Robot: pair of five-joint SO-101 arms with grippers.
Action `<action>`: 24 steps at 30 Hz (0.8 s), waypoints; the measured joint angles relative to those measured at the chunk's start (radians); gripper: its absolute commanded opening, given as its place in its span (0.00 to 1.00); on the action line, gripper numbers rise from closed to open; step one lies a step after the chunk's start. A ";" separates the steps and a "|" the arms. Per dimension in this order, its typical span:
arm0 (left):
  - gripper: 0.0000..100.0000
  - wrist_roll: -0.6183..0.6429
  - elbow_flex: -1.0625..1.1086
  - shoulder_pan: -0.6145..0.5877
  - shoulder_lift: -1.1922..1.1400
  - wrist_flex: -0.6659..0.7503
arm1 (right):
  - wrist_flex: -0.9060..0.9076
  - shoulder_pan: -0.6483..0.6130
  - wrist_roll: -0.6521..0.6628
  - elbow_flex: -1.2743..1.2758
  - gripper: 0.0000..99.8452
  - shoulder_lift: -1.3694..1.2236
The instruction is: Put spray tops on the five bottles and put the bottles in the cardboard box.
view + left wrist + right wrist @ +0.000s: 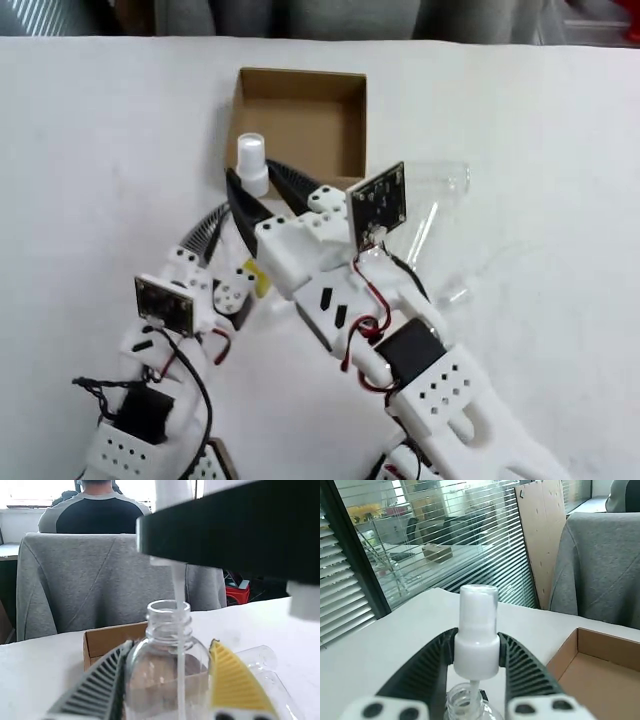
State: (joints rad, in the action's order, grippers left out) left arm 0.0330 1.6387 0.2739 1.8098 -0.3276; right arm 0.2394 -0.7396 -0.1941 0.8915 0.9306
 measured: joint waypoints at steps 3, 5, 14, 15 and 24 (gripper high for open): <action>0.09 0.000 0.000 0.000 0.000 0.000 | 0.000 0.000 0.000 0.000 0.02 0.000; 0.09 0.000 0.000 0.000 0.000 0.000 | 0.000 0.000 0.000 0.000 0.02 0.000; 0.09 0.000 0.000 0.000 0.000 0.000 | 0.000 -0.008 0.000 0.000 0.02 0.000; 0.09 0.000 0.000 0.000 0.000 0.000 | 0.003 -0.015 0.000 0.002 0.02 0.006; 0.09 0.000 0.025 0.000 0.003 0.011 | 0.003 -0.049 0.002 0.051 0.02 0.043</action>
State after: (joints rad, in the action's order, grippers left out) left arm 0.0330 1.6632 0.2739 1.8128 -0.3168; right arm 0.2424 -0.7887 -0.1926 0.9421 0.9735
